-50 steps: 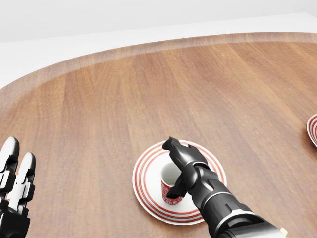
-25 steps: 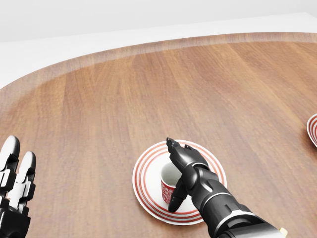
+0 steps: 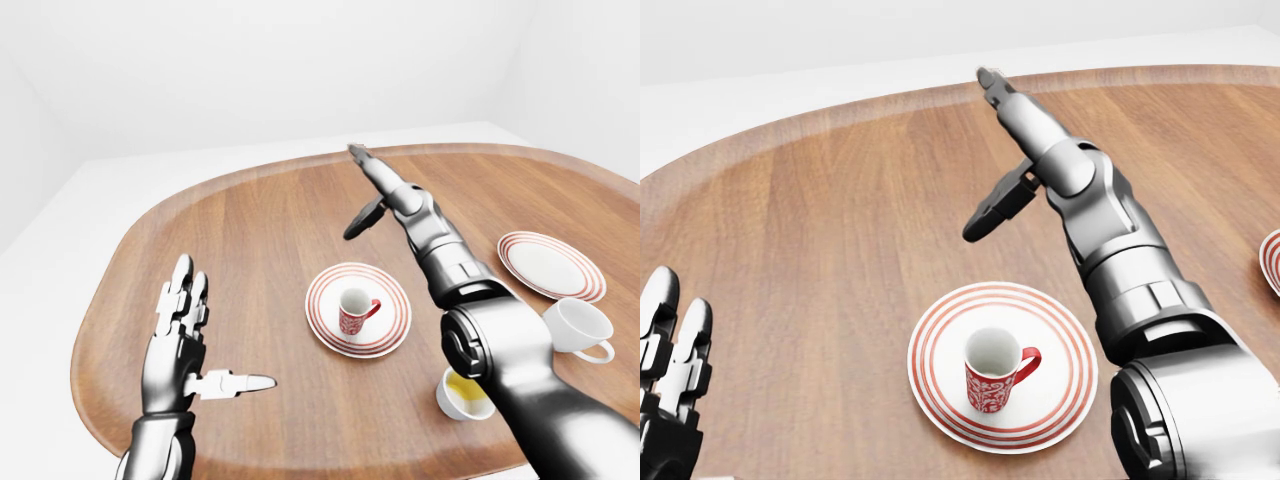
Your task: Put the red mug on the left plate.
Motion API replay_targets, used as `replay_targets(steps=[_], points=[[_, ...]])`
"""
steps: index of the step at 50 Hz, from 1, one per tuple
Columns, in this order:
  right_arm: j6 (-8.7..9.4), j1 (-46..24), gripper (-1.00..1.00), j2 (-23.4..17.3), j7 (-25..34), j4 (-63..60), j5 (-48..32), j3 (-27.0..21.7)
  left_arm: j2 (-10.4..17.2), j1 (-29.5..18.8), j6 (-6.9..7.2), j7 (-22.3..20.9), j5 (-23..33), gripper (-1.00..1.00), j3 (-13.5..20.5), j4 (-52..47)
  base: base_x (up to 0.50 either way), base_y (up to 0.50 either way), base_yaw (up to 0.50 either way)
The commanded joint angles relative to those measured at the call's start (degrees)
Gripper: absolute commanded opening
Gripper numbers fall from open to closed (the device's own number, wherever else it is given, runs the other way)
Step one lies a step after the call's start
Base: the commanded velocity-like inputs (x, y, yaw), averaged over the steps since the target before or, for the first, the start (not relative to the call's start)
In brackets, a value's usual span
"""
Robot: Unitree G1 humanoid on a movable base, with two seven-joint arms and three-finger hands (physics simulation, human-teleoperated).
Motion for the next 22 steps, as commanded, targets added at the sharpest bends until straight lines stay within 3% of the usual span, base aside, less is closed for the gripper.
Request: replay_targets(steps=[1,4,8,10,12,17,18,22], points=[[6.73,1.7,1.00,-5.4,8.2,-26.9,15.6,3.1,0.3,-0.1,0.40,0.7,0.1,1.00,-0.5,-0.5,0.00,0.00,0.00],[6.73,8.9,1.00,-6.3,6.7,-40.7,14.8,2.9,0.3,-0.2,0.52,0.8,0.0,1.00,-0.5,-0.4,0.00,0.00,0.00],[6.73,27.8,1.00,-5.8,1.3,-67.8,12.8,0.4,0.4,-0.4,0.62,1.0,0.5,1.00,-0.9,-0.3,0.00,0.00,0.00],[6.73,42.1,1.00,-2.4,-7.1,-85.1,7.6,-0.3,0.4,-0.4,0.62,1.2,0.6,1.00,-1.0,-0.2,0.00,0.00,0.00],[6.73,53.7,1.00,0.9,-11.8,-96.6,1.9,2.0,0.5,-0.4,0.69,1.3,0.8,1.00,-1.3,-0.3,0.00,0.00,0.00],[6.73,74.7,1.00,7.5,-18.2,-111.0,-0.4,6.5,0.9,-0.4,1.08,1.6,1.6,1.00,-2.5,-0.8,0.00,0.00,0.00],[6.73,81.2,1.00,9.7,-22.9,-113.4,1.6,5.6,0.8,-0.4,1.22,1.8,1.6,1.00,-2.6,-0.9,0.00,0.00,0.00],[6.73,91.3,1.00,12.9,-32.5,-113.1,6.0,3.4,1.2,-0.8,1.92,2.3,2.0,1.00,-3.2,-0.9,0.00,0.00,0.00]])
